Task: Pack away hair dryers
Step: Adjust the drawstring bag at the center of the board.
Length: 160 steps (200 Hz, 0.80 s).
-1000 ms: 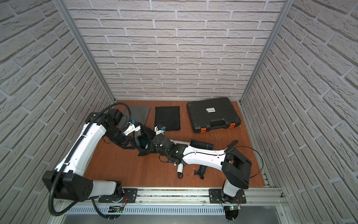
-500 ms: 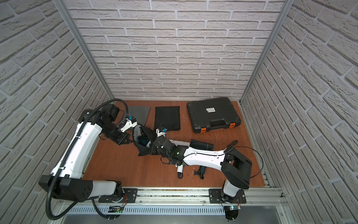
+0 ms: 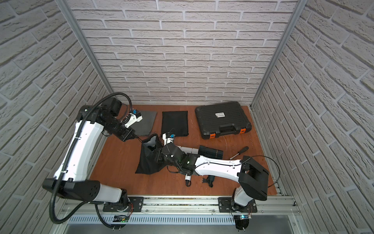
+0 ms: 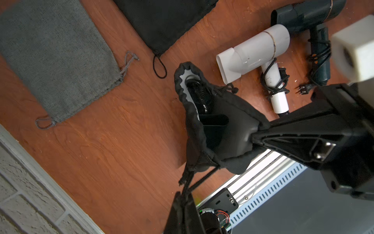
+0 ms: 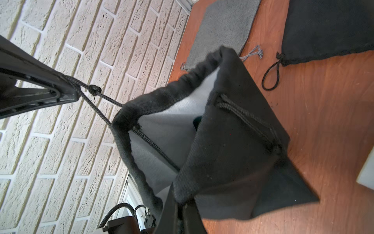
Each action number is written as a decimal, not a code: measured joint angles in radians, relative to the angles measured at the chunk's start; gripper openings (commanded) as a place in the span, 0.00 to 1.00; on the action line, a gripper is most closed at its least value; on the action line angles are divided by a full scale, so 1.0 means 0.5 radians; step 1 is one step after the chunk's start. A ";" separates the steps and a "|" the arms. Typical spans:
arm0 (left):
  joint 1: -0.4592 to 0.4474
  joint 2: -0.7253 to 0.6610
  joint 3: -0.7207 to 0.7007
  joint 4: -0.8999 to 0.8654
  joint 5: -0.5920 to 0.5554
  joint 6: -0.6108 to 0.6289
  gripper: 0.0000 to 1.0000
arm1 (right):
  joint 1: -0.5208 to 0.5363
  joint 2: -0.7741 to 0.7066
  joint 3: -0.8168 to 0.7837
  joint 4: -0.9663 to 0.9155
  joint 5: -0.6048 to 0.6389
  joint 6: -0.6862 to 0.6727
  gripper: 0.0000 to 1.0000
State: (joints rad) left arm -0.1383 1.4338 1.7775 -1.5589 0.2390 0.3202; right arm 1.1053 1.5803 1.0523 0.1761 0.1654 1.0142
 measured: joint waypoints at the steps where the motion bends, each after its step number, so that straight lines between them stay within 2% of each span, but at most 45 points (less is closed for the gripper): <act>1: 0.001 0.000 0.000 0.000 0.003 0.000 0.00 | 0.001 0.000 0.000 0.000 0.000 0.000 0.03; 60: -0.005 0.005 0.017 0.021 0.032 -0.013 0.00 | 0.002 0.082 0.070 -0.058 0.028 0.003 0.03; 119: -0.007 0.173 0.336 0.020 -0.045 0.004 0.00 | -0.002 0.240 0.300 -0.067 -0.004 0.009 0.03; 160: -0.007 0.255 0.308 0.047 -0.076 0.040 0.00 | -0.013 0.278 0.272 -0.014 -0.043 0.062 0.03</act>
State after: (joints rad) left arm -0.1417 1.5612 1.9316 -1.5356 0.2012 0.3401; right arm 1.0988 1.7195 1.1885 0.1692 0.1440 1.0451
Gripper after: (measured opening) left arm 0.051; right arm 0.063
